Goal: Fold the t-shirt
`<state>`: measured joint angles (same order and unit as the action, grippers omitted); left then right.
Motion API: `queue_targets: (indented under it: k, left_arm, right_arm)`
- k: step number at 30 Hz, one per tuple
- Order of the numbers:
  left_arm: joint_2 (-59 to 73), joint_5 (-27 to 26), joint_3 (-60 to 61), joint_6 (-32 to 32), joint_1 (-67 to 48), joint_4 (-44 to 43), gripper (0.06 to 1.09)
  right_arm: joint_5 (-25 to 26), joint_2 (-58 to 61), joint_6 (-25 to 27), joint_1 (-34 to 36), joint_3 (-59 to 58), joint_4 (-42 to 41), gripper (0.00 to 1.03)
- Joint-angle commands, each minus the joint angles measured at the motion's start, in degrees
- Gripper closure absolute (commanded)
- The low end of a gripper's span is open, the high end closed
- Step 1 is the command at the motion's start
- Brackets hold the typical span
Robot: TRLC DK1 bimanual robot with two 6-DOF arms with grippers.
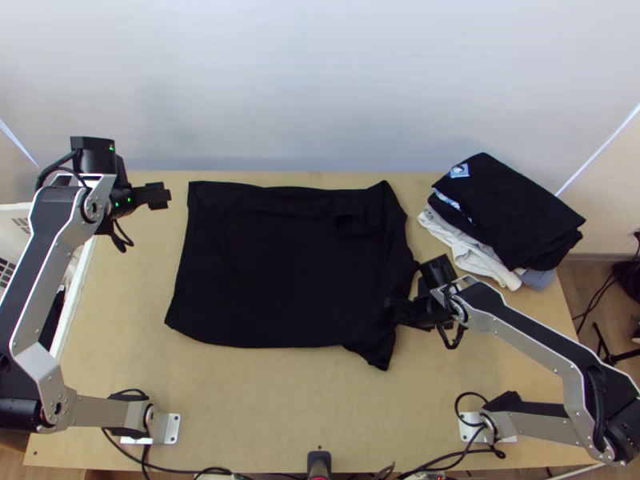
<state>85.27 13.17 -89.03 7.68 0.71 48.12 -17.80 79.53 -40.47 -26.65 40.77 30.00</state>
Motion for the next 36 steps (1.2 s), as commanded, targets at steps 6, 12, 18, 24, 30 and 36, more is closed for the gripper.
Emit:
queue_targets:
  k: [6, 12, 18, 24, 30, 36]
  left_arm:
    - [1.39, -2.18, 0.62, -7.33, 1.05, 14.28, 0.10]
    - [2.18, -2.89, 6.15, -17.88, 1.14, 25.53, 0.10]
    - [-3.80, -5.87, 19.95, -35.63, 3.16, 19.29, 0.10]
    - [-7.23, -20.73, 24.08, -41.08, 5.62, 17.10, 0.10]
    - [-7.93, -31.27, 29.97, -47.41, 13.88, 18.50, 0.10]
    - [-7.93, -31.45, 34.72, -52.59, 19.94, 16.83, 0.10]
  right_arm:
    - [0.75, 0.81, -0.58, -1.03, -1.05, -3.63, 0.79]
    - [1.81, 0.45, -0.58, -1.29, -1.49, -3.63, 0.81]
    - [4.09, -2.09, 0.74, -2.17, -1.49, -3.90, 1.00]
    - [4.09, -3.59, 1.88, -2.44, -2.45, -3.90, 1.00]
    - [4.09, -3.41, 1.36, -2.61, -2.19, -3.90, 1.00]
    - [4.09, -2.27, 1.36, -2.61, -1.49, -3.90, 1.00]
